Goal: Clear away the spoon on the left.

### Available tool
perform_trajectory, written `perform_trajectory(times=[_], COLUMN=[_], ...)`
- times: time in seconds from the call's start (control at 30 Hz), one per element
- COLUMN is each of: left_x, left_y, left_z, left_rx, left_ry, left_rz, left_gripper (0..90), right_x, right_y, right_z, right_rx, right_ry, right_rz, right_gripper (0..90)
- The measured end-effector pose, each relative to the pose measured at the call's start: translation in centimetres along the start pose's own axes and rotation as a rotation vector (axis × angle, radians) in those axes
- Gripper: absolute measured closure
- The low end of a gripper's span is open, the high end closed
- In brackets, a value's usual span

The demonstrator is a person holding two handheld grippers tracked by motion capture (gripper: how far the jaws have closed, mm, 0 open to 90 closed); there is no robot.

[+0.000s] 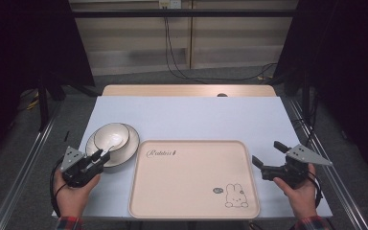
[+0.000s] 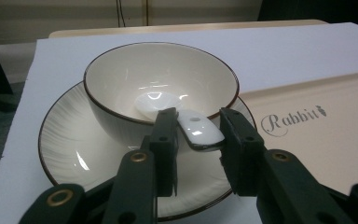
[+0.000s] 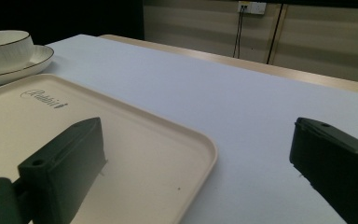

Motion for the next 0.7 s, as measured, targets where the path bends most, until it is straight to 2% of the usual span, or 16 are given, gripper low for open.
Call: perform_trajectory(times=[0.37, 0.7], left_x=[0.15, 0.20], left_y=[0.63, 0.36], left_z=[0.11, -0.07], left_rx=[0.020, 0.008], left_ry=[-0.001, -0.007], left_rz=[-0.021, -0.021], left_gripper=[74.4, 77.6], right_x=[-0.10, -0.22], right_y=[-0.14, 0.21], right_z=[-0.02, -0.01], right_rx=[-0.002, 0.015], right_ry=[-0.002, 0.000], right_rz=[0.000, -0.012], right_gripper=[2.7, 2.9])
Point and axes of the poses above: each handheld gripper's, and its own axes: x roughly backward along the jaws, z roughly out of its underside, y roughly to its left, the point moved 9 cm from there along -x, roughly forward along the jaws, and after that the axes turned 4 degrees about y, right-handed, at the moved point
